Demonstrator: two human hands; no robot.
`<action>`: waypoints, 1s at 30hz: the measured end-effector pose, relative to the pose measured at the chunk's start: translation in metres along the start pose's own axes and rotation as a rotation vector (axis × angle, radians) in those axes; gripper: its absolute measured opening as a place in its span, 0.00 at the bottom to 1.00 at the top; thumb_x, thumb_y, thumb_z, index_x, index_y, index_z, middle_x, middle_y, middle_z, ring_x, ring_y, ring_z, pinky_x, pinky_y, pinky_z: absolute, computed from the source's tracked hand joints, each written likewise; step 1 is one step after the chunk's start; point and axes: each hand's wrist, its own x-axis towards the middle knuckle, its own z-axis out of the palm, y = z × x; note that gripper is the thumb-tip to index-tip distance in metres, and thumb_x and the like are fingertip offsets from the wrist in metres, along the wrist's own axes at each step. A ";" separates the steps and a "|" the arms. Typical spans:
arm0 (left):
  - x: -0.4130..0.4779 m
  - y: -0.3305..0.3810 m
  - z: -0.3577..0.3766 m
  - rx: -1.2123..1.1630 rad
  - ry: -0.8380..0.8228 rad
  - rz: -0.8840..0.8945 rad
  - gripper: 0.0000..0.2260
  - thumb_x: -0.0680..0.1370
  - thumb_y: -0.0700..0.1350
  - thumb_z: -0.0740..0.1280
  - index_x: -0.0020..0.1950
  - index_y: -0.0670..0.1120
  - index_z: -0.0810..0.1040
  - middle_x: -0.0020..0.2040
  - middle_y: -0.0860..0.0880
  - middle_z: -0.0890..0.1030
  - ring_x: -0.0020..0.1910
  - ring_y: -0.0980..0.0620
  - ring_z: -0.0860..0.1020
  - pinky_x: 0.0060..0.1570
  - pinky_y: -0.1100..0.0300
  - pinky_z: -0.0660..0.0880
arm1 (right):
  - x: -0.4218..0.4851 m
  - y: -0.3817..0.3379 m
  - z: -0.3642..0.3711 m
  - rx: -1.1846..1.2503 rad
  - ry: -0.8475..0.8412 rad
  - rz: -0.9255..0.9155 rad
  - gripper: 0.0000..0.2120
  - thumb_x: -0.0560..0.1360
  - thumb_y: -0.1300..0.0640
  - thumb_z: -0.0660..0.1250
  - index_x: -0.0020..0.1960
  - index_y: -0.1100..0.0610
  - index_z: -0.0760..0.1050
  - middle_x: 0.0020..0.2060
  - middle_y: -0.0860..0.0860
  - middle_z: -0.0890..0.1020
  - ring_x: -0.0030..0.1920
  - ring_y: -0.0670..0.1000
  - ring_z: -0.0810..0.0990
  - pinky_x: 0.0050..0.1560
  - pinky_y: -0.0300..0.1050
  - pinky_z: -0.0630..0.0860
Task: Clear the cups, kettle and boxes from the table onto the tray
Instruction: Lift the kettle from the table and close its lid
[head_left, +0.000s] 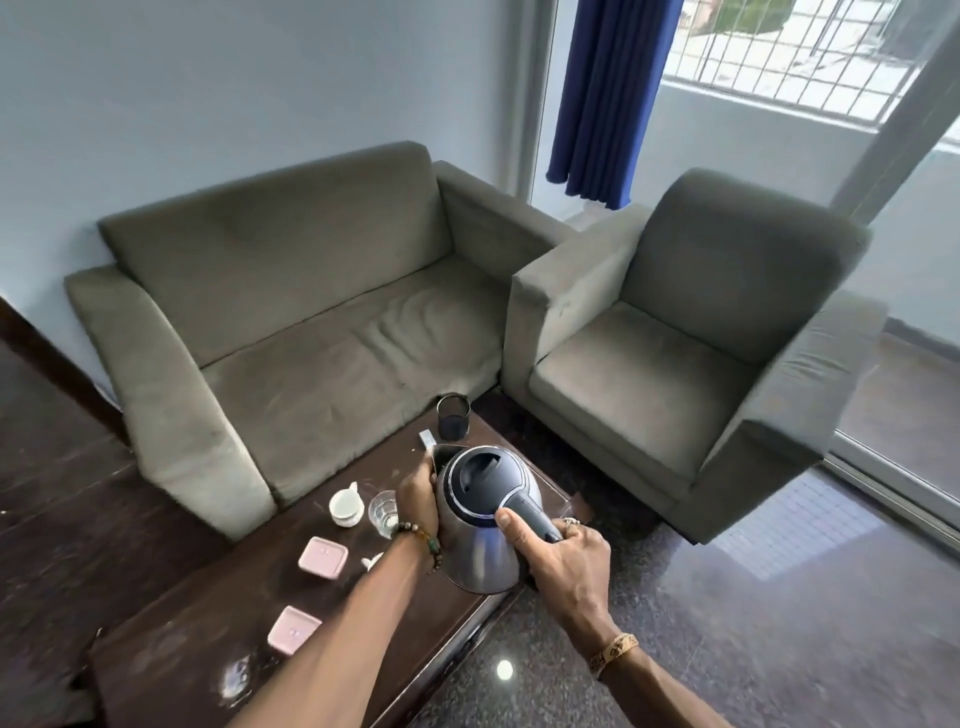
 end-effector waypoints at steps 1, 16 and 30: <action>0.007 0.004 0.003 0.093 -0.020 0.022 0.16 0.82 0.46 0.60 0.57 0.35 0.79 0.46 0.40 0.81 0.48 0.49 0.73 0.56 0.55 0.74 | 0.007 -0.004 -0.002 -0.007 0.001 -0.008 0.35 0.59 0.23 0.72 0.26 0.57 0.73 0.19 0.50 0.71 0.23 0.46 0.70 0.30 0.54 0.75; 0.062 0.002 0.039 -0.040 0.303 -0.041 0.16 0.79 0.51 0.63 0.40 0.44 0.84 0.44 0.44 0.85 0.45 0.47 0.79 0.50 0.50 0.76 | 0.119 -0.007 0.005 -0.108 -0.273 -0.034 0.43 0.56 0.21 0.70 0.33 0.65 0.75 0.26 0.61 0.81 0.33 0.62 0.83 0.38 0.60 0.81; 0.080 0.010 -0.004 -0.451 0.607 -0.042 0.11 0.77 0.49 0.68 0.38 0.44 0.84 0.37 0.48 0.85 0.40 0.51 0.80 0.41 0.59 0.77 | 0.171 -0.033 0.059 -0.226 -0.557 -0.204 0.41 0.55 0.19 0.68 0.28 0.60 0.74 0.21 0.52 0.75 0.29 0.52 0.78 0.38 0.56 0.79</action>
